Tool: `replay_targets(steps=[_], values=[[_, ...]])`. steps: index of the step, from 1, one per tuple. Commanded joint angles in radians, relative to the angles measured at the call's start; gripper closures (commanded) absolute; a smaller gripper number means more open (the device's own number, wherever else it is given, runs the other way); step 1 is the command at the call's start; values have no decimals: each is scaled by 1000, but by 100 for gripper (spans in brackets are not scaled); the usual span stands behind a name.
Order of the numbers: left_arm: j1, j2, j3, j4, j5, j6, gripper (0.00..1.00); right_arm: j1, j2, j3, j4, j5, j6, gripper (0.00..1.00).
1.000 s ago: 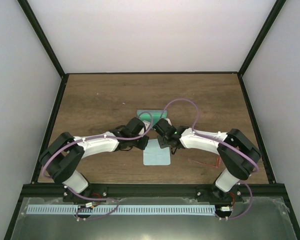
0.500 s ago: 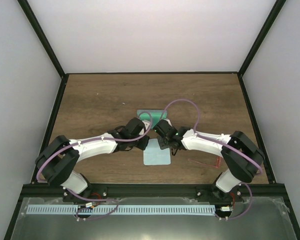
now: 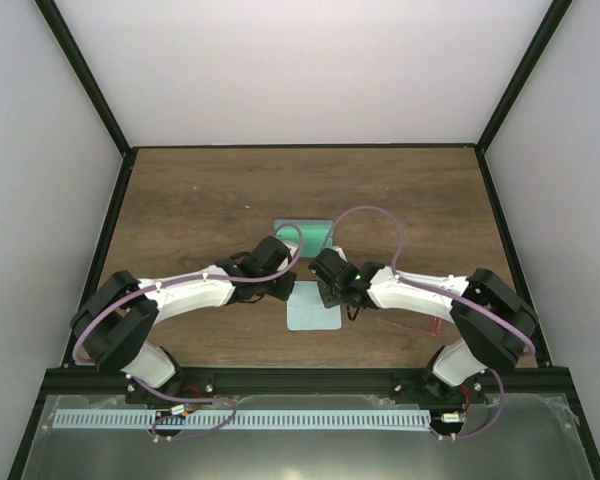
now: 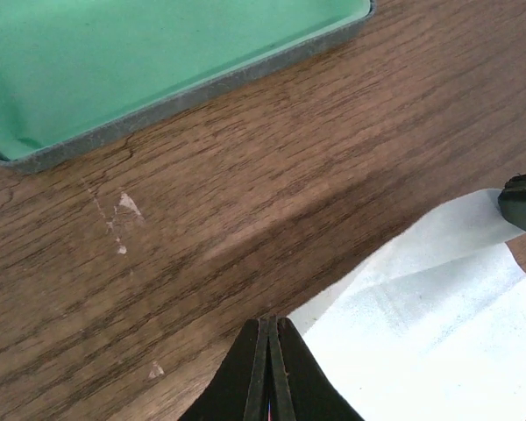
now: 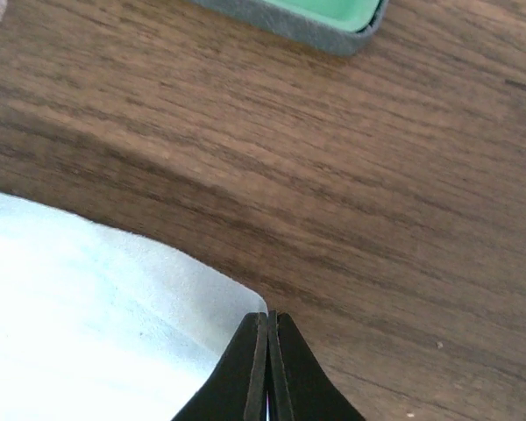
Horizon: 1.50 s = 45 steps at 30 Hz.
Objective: Organize the sunglasses
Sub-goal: Fold the glasses cleaning cloth at the center of the board.
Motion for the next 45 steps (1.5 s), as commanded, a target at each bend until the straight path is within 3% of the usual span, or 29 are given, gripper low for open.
replay_targets(steps=[1,14,34,35,39,45], values=[[-13,-14,11,0,7,-9,96,13,-47,-19,2,7,19,99],[-33,-66,-66,17,27,-23,96,13,-119,-87,45,-58,14,99],[-52,-91,-127,65,46,-43,96,52,-101,-107,52,-39,40,99],[-55,-91,-126,68,49,-44,95,52,-100,-108,52,-38,40,99],[-66,-79,-121,73,62,-37,76,52,-101,-113,56,-34,40,99],[-79,-13,-108,86,59,-31,75,51,-92,-117,63,-34,40,99]])
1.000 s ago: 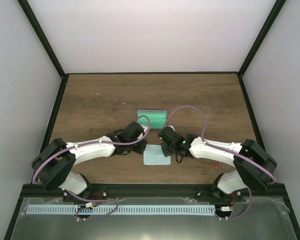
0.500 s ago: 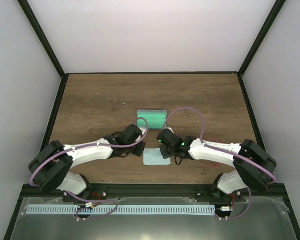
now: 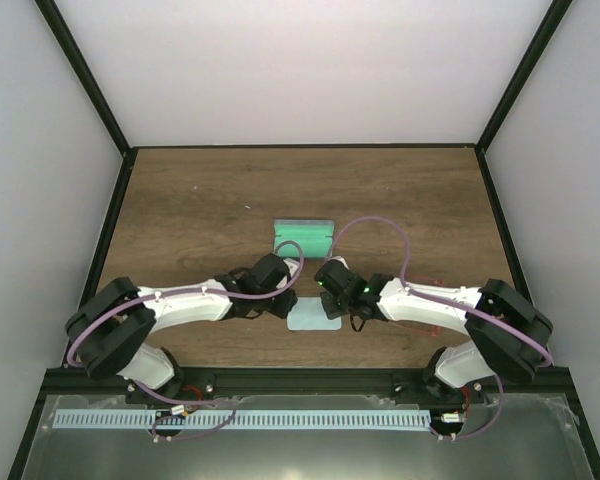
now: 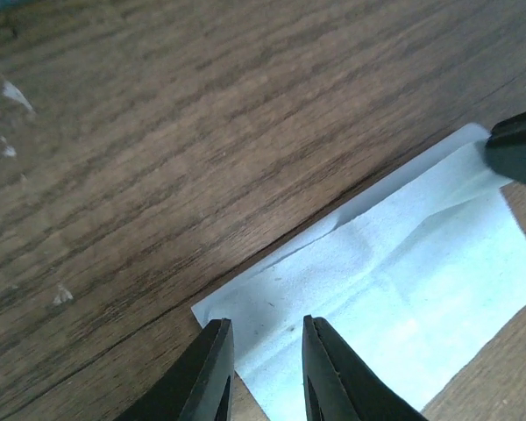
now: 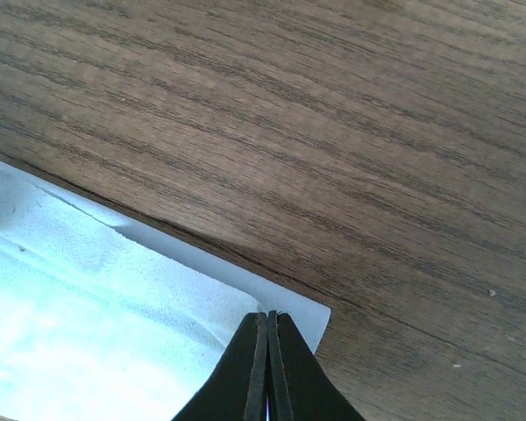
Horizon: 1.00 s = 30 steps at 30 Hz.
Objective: Organize the sunglasses
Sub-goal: Fold the glasses cleaning cloth at the center of the board.
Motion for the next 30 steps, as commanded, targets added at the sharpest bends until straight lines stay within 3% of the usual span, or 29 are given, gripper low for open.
replay_targets(steps=[1,9,16,30], values=[[-8,56,13,24,3,4,75,11,10,-2,16,25,14,99],[-9,84,26,16,-55,6,77,10,10,-6,22,23,14,99],[-9,91,29,24,-46,8,95,10,10,-9,25,21,13,99],[-9,36,22,31,-60,7,96,10,2,1,18,27,13,99]])
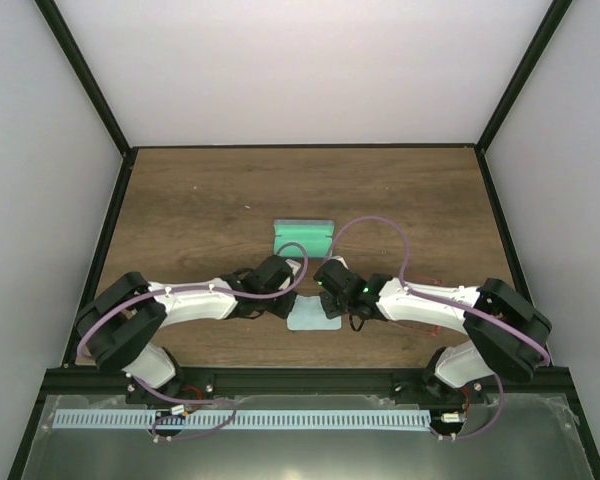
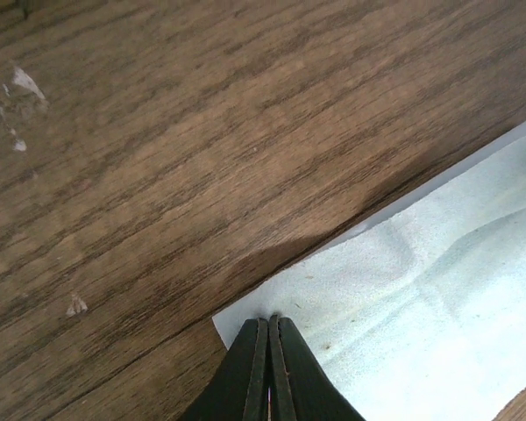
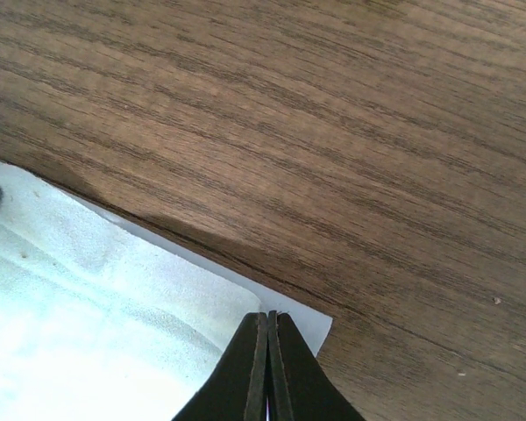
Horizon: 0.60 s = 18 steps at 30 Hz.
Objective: Organize the sunglasses
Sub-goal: Fold the glasses cleaning cloth at the center of the board.
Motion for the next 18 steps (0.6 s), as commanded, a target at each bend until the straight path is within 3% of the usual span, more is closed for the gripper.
replay_targets(steps=[1,18], values=[[-4,-53,6,18,-24,-3,96,11,-8,2,0,25,14,99],[-14,-137,-53,11,31,-38,96,10,-40,-6,-3,7,18,99]])
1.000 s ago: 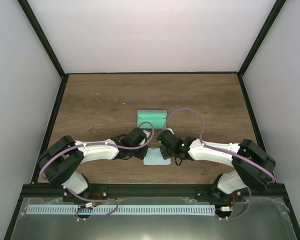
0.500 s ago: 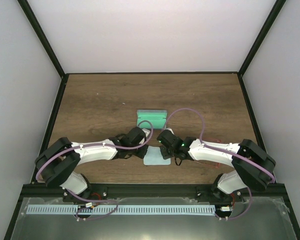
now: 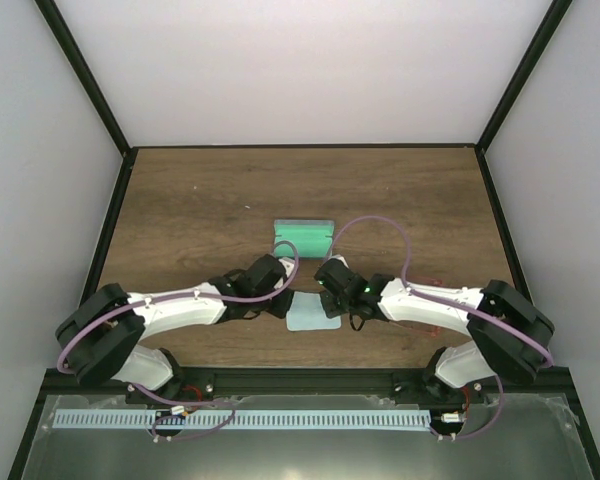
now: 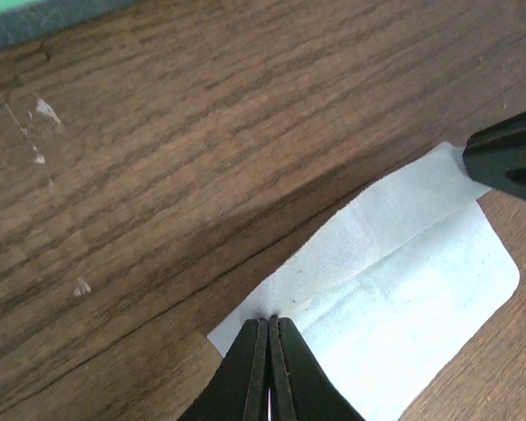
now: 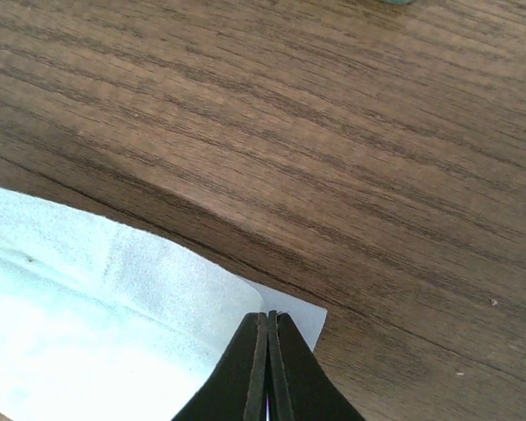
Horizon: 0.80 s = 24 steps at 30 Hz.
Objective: Organize the sunglasses
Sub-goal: Fold the glasses cleaning cloth at the center of the board.
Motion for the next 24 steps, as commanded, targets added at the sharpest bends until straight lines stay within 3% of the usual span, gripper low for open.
replay_targets(steps=[1,24], values=[[-13,-16,-23,10,18,-13,96,10,-31,-6,-1,5,19,99],[-45,-20,-77,49,45,-37,96,10,-62,-50,18,-20,22,99]])
